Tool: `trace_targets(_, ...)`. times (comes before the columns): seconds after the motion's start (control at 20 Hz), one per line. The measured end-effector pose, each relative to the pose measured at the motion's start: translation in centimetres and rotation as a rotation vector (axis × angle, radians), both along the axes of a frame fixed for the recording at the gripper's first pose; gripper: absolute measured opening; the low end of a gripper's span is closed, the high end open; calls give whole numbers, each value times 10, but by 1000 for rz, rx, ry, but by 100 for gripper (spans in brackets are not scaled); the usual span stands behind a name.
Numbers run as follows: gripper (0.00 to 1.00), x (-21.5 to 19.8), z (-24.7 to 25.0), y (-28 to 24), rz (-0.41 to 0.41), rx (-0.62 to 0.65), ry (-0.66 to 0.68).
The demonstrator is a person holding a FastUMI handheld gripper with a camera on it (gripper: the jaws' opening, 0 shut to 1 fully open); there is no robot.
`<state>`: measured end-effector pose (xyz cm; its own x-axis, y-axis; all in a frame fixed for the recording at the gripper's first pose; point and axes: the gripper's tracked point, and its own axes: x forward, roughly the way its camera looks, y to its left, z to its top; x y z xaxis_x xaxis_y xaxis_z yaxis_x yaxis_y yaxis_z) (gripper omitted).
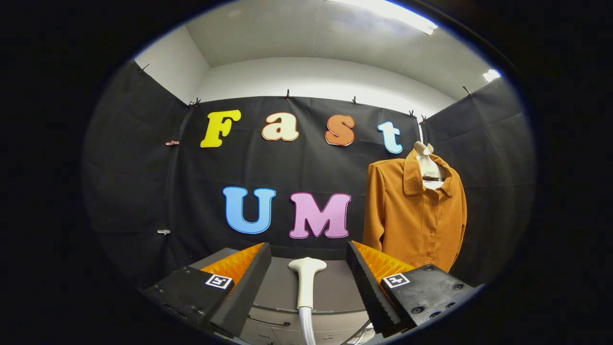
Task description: Iron the clothes twice with a garment steamer, once on the left side and once on the right side.
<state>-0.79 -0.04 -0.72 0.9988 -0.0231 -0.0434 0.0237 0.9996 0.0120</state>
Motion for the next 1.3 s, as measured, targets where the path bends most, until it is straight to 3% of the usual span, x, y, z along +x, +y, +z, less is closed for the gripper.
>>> trace_targets(0.95, 98, 0, -39, 41, -77, 19, 107)
trace_targets(1.3, 98, 38, -89, 25, -86, 21, 231)
